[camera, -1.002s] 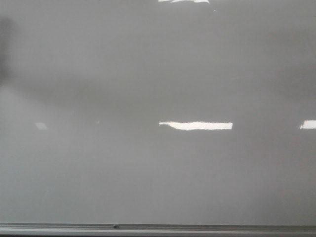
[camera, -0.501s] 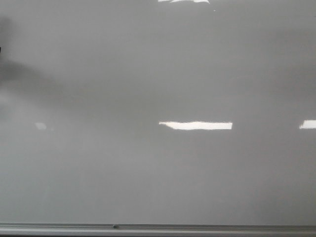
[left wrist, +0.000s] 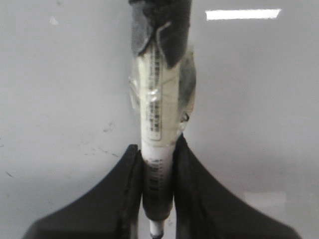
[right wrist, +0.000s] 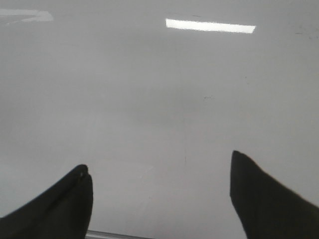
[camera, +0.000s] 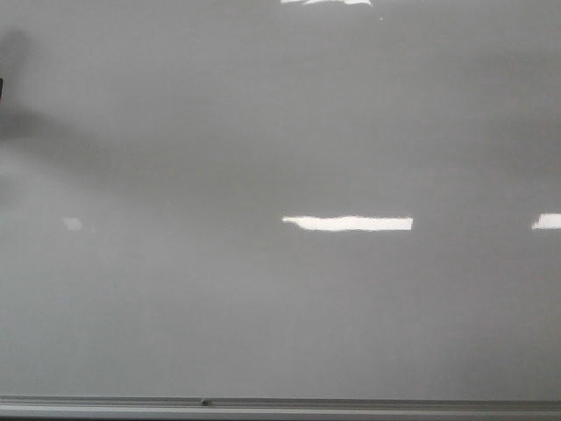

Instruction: Write number 4 on whiteboard

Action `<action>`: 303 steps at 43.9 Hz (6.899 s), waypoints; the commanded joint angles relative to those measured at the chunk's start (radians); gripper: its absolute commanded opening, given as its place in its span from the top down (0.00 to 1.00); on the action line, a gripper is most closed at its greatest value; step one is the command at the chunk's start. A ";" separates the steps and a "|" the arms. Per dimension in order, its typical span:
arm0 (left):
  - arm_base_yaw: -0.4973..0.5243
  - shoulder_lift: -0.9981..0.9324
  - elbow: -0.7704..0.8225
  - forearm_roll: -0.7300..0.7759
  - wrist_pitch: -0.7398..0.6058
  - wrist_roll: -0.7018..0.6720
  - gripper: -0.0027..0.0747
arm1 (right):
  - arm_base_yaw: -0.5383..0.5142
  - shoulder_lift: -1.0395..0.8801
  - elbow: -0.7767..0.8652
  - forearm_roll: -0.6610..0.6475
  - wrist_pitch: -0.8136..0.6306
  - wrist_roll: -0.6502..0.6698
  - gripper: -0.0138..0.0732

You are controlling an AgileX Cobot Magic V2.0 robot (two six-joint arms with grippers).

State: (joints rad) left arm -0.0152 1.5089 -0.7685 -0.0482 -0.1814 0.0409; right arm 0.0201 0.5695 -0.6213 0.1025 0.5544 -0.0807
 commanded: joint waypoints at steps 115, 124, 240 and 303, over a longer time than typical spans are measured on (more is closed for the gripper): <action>-0.861 -0.172 -0.424 -0.007 1.059 0.515 0.98 | 0.595 0.659 -0.505 0.409 0.315 -0.913 0.17; -0.861 -0.172 -0.424 -0.007 1.047 0.551 0.98 | 0.607 0.701 -0.537 0.425 0.314 -0.913 0.17; -0.857 -0.665 -0.217 0.229 0.993 -0.186 0.34 | 0.259 0.367 -0.232 0.009 -0.133 -0.053 0.92; -0.857 -0.665 -0.217 0.229 0.993 -0.186 0.34 | 0.162 0.725 -0.314 0.000 -0.116 -0.079 0.92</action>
State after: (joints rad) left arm -0.8705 0.8486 -0.9599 0.1713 0.8776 -0.1351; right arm 0.2197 1.3299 -0.9035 0.1148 0.4865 -0.1604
